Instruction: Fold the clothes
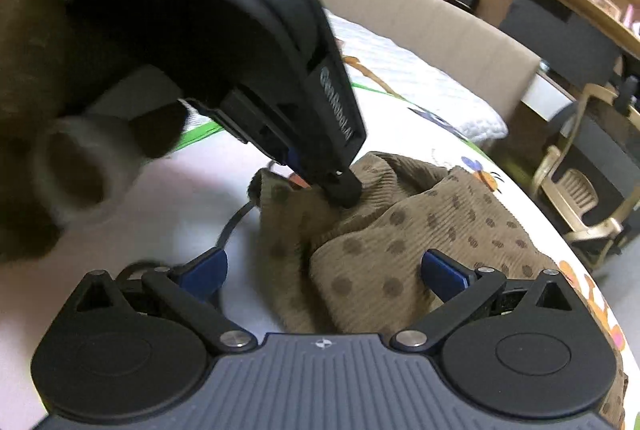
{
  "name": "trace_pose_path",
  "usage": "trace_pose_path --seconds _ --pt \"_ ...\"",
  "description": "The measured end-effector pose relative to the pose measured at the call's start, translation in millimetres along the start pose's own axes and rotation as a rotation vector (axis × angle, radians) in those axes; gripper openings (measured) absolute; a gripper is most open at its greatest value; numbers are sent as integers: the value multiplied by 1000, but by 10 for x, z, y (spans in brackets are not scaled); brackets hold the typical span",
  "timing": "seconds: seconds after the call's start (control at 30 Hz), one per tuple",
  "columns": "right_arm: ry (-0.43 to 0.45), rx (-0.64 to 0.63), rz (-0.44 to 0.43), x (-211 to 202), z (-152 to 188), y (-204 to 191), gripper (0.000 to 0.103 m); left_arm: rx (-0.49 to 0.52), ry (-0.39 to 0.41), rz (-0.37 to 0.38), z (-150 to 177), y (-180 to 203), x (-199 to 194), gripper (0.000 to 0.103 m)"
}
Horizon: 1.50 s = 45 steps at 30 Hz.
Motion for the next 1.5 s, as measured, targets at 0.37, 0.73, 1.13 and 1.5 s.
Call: trace_pose_path --seconds 0.37,0.73,1.13,1.5 --pt "66 98 126 94 -140 590 15 -20 76 119 -336 541 -92 10" --pt "162 479 492 -1452 585 2318 6 7 212 145 -679 950 -186 70" --pt "-25 736 334 -1817 1768 2375 6 185 -50 199 158 1643 696 84" --pt "82 643 344 -2225 1409 2501 50 356 -87 164 549 1779 952 84"
Point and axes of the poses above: each gripper's, at about its wrist camera, not at the fingertips, and x roughly the way its jaws point, y to its right, z to its underside, the point moved 8 cm from there along x, roughly the way its jaws point, and after that the axes turned 11 degrees about y, right-handed, at the moved point
